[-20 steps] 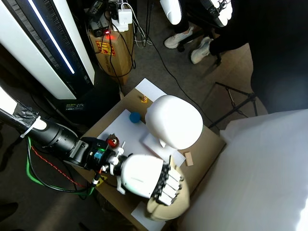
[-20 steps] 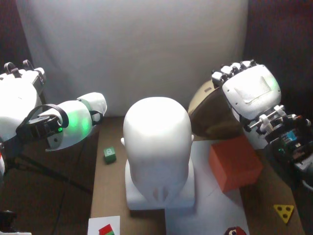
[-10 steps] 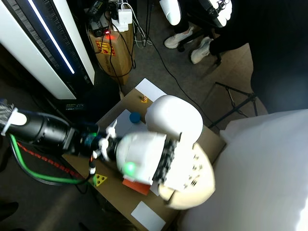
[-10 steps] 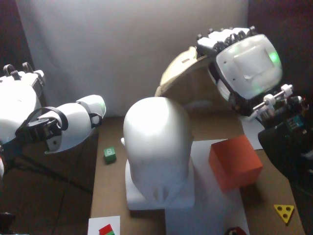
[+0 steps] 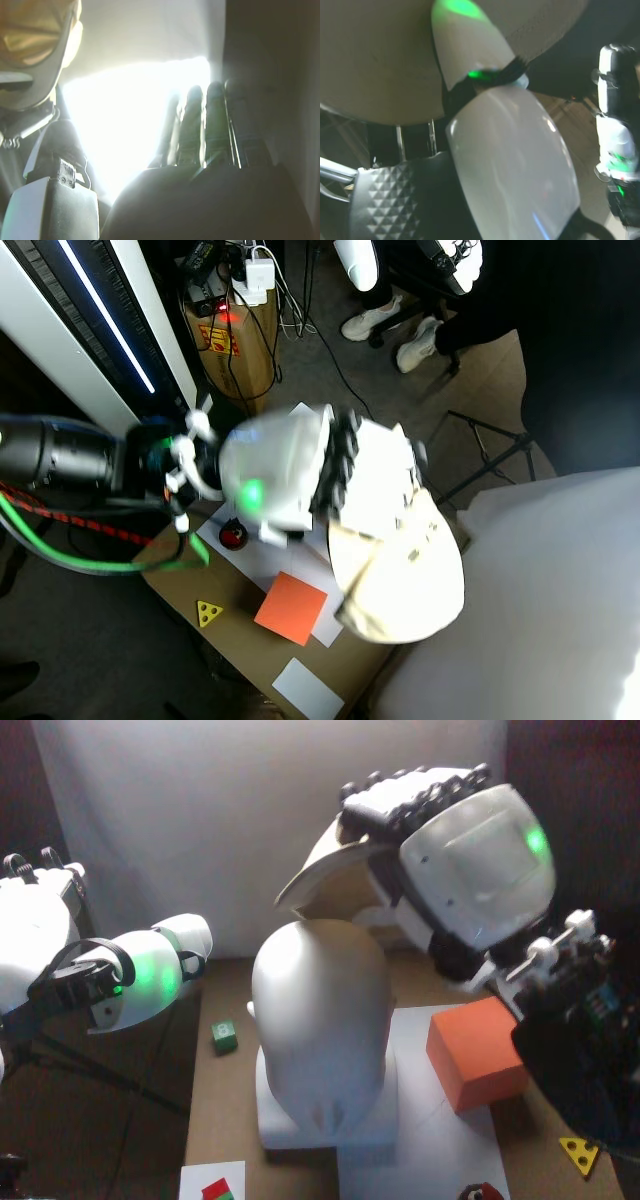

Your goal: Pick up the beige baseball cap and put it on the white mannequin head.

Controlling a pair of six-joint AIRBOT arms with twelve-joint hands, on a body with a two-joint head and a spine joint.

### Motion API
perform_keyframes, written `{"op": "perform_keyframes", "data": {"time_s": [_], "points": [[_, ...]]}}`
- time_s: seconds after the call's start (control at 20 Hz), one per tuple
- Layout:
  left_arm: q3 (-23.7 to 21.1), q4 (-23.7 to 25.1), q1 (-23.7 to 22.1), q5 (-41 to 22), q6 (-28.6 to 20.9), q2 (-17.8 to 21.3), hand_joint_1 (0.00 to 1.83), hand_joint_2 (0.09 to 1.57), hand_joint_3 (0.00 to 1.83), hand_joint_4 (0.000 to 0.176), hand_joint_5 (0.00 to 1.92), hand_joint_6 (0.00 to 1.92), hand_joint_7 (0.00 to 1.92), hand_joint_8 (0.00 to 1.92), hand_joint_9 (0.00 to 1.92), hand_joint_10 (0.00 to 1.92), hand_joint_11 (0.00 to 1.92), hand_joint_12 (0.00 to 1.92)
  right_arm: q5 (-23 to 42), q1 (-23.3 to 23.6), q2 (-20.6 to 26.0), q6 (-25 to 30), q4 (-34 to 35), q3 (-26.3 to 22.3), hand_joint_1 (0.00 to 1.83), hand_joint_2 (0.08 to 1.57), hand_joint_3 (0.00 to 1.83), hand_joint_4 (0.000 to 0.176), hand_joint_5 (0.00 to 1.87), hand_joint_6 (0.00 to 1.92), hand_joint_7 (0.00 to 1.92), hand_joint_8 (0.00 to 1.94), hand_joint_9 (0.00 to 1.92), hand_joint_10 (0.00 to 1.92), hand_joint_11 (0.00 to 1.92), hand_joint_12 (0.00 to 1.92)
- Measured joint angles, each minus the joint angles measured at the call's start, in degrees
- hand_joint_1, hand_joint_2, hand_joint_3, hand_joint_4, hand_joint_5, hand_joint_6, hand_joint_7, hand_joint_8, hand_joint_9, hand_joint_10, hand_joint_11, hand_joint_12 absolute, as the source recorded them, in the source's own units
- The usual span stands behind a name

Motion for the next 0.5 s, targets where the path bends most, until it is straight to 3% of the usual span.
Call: {"op": "perform_keyframes", "data": {"time_s": [0.25,0.3,0.5], "points": [[-0.6,0.0,4.1,0.2,-2.4,0.1,0.0,1.14,0.0,0.0,0.09,0.0,0.08,0.0,0.06,0.0,0.0,0.28,0.4,-2.0,0.3,-1.8,-2.4,-4.3,1.38,1.13,0.0,0.0,0.88,0.92,0.93,1.05,0.96,1.3,0.98,1.26],[-0.6,0.1,5.1,0.3,-2.7,0.1,0.0,1.14,0.0,0.0,0.11,0.0,0.09,0.0,0.08,0.0,0.0,0.36,0.3,-2.2,0.3,-1.8,-2.3,-4.7,1.38,1.13,0.0,0.0,0.88,0.92,0.93,1.05,0.96,1.3,0.98,1.26],[-1.3,2.4,11.2,0.5,-7.1,0.0,0.0,1.14,0.0,0.0,0.07,0.0,0.06,0.0,0.04,0.0,0.0,0.21,-0.6,-3.6,0.8,-1.7,-2.5,-6.7,1.38,1.13,0.0,0.0,0.88,0.92,0.93,1.04,0.96,1.3,0.98,1.26]]}}
